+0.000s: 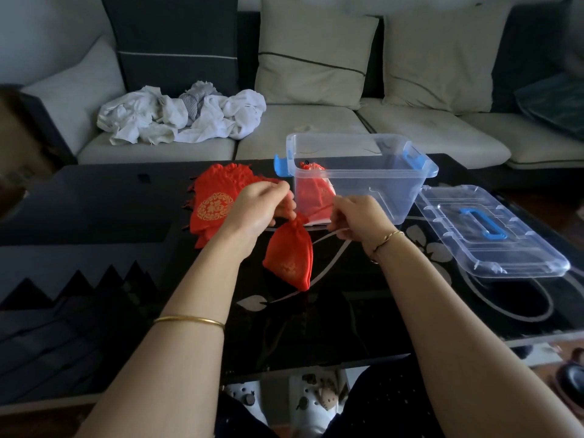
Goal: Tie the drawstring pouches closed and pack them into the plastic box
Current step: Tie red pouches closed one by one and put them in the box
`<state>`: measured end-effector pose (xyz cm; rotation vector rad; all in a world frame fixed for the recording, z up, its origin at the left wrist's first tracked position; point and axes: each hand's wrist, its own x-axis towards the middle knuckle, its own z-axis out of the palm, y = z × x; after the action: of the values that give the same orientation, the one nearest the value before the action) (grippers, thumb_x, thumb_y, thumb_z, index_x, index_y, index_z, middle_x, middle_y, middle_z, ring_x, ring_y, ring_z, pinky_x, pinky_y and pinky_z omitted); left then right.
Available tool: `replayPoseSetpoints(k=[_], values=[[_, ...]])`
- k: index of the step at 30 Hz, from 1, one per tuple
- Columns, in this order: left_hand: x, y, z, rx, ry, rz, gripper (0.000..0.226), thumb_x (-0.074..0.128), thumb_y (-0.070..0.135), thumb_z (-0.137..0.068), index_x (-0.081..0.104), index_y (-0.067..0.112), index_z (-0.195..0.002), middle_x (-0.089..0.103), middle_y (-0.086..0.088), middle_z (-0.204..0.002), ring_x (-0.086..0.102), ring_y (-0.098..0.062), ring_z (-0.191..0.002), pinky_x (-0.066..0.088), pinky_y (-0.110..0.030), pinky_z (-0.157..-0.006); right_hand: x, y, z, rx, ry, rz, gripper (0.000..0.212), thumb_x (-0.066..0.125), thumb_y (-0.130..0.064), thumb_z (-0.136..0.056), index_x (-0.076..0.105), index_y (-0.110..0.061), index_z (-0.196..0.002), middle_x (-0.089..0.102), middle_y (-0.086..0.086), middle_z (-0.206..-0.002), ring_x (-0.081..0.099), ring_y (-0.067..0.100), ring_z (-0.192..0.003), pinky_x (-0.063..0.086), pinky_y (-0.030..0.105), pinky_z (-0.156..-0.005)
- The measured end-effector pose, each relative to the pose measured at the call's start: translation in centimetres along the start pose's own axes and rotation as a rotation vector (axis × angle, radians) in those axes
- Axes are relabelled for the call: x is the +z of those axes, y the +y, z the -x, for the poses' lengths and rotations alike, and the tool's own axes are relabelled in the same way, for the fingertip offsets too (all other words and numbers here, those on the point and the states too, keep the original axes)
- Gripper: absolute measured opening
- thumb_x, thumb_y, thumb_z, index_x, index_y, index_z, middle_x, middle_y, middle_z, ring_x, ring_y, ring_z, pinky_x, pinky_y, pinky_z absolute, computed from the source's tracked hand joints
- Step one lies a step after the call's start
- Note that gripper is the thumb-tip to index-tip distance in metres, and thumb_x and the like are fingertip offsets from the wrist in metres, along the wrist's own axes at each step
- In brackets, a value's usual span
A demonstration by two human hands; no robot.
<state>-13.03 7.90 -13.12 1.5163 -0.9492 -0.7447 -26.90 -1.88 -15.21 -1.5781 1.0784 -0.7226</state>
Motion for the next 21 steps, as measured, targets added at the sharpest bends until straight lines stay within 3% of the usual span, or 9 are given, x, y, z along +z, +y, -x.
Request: replayPoseSetpoints(k=[4,6,9,12,16,18,21], values=[[0.1,0.6,0.5,0.053,-0.138,-0.236,0.008,0.066,0.019,-0.085,0.068,0.019,-0.077,0.067,0.009,-0.067,0.059,0.000,-0.059,0.044,-0.012,-0.057,0.8,-1.7,0.9,-0.182,-0.032,-0.097,0.033,0.047,-0.021,-0.095,0.057,-0.009,-0.066,0.054,0.009,-0.067,0.050,0.012,-0.057,0.042,0.021,-0.050],[0.4,0.8,0.6,0.069,-0.158,-0.269,0.008,0.068,0.017,-0.083,0.068,0.016,-0.075,0.066,0.004,-0.065,0.058,0.000,-0.055,0.047,-0.012,-0.058,1.3,-2.3,1.4,-0.238,-0.077,-0.089,0.034,0.046,-0.021,-0.096,0.058,-0.007,-0.068,0.051,0.008,-0.062,0.047,0.011,-0.052,0.041,0.018,-0.047],[0.5,0.7,0.5,0.058,-0.144,-0.257,0.012,0.067,0.019,-0.085,0.067,0.011,-0.076,0.065,-0.001,-0.068,0.058,-0.003,-0.056,0.047,-0.015,-0.059,1.9,-2.7,1.6,-0.181,-0.124,-0.077,0.037,0.041,-0.031,-0.098,0.059,-0.009,-0.076,0.052,0.008,-0.065,0.045,0.011,-0.048,0.039,0.021,-0.046],[0.4,0.6,0.6,0.036,-0.127,-0.221,0.016,0.065,0.025,-0.086,0.068,0.011,-0.079,0.066,0.003,-0.068,0.059,-0.003,-0.058,0.042,-0.010,-0.052,1.9,-2.2,1.5,-0.037,-0.185,-0.135,0.044,0.033,-0.042,-0.099,0.059,-0.008,-0.092,0.059,0.009,-0.071,0.047,0.015,-0.046,0.037,0.025,-0.046],[0.2,0.4,0.5,0.041,-0.059,-0.168,0.015,0.058,0.014,-0.091,0.063,0.014,-0.078,0.066,0.006,-0.064,0.059,0.001,-0.051,0.038,-0.006,-0.044,1.5,-1.9,1.5,-0.071,-0.161,-0.123,0.007,0.046,-0.010,-0.094,0.049,-0.004,-0.096,0.060,0.008,-0.069,0.054,0.013,-0.050,0.044,0.025,-0.049],[0.4,0.3,0.5,0.039,-0.026,-0.172,0.013,0.058,0.013,-0.091,0.062,0.012,-0.079,0.066,0.002,-0.067,0.059,-0.002,-0.052,0.038,-0.006,-0.043,1.4,-1.7,1.6,-0.179,-0.114,-0.056,0.011,0.057,-0.003,-0.086,0.048,-0.007,-0.092,0.061,0.008,-0.071,0.056,0.013,-0.056,0.049,0.025,-0.054],[0.6,0.1,0.4,0.032,0.014,-0.161,0.016,0.060,0.014,-0.090,0.061,0.013,-0.074,0.064,-0.003,-0.067,0.058,-0.004,-0.051,0.038,-0.007,-0.043,1.6,-1.5,1.7,-0.374,-0.084,0.152,0.018,0.072,-0.007,-0.076,0.057,-0.008,-0.086,0.061,0.005,-0.077,0.055,0.009,-0.065,0.049,0.021,-0.061]])
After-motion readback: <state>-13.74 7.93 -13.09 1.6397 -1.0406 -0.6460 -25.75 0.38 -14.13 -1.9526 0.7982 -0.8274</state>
